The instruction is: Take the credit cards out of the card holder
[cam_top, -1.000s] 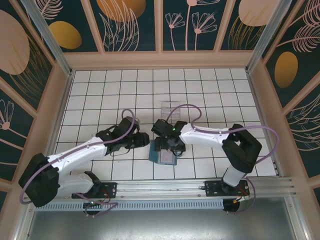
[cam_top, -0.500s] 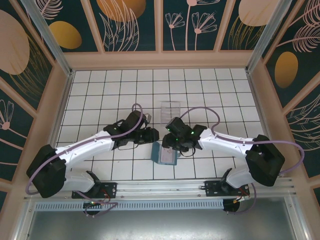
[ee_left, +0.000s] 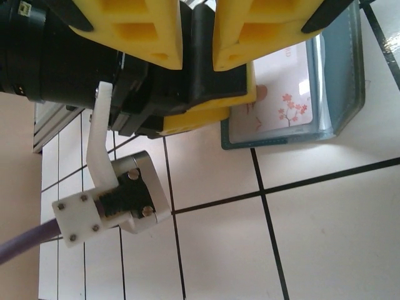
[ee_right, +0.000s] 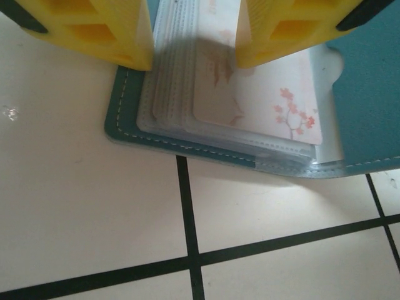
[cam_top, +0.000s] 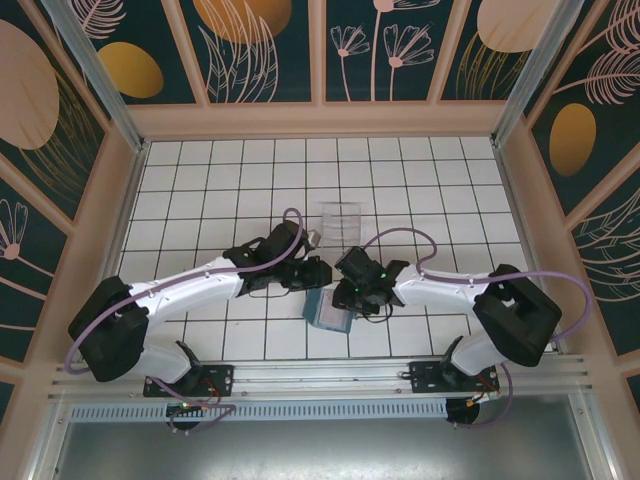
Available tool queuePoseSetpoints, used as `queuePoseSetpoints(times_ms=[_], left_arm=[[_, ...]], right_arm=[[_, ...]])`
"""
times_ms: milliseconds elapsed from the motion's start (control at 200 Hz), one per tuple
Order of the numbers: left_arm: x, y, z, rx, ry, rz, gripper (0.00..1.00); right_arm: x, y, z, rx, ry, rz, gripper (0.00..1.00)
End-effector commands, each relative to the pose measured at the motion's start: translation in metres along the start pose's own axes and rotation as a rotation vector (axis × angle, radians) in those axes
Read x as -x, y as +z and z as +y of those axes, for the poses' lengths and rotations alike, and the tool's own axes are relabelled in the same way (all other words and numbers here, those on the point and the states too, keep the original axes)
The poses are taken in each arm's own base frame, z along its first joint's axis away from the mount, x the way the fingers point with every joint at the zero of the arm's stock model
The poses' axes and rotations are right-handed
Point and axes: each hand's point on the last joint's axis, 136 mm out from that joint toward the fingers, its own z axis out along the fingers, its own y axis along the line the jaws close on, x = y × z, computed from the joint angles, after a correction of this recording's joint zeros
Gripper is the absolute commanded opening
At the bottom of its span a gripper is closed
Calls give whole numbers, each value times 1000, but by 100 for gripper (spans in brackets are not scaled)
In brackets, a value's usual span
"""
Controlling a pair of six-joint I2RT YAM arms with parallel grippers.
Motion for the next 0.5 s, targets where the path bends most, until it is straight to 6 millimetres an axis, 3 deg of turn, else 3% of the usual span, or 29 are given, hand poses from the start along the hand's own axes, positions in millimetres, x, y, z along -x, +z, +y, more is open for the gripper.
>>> queuePoseSetpoints(times_ms=[0,255,495], left_arm=[[2,3,-14,-43,6,16,21],[-10,15,16,44,-1,45,19],[-23,20,50,119,-19,44,16]], right_arm=[[-2,7,-8,-15,13,10,37],[0,4,-13,-36,17,2,34],[16,-27,-1,-49,11,-66,41]])
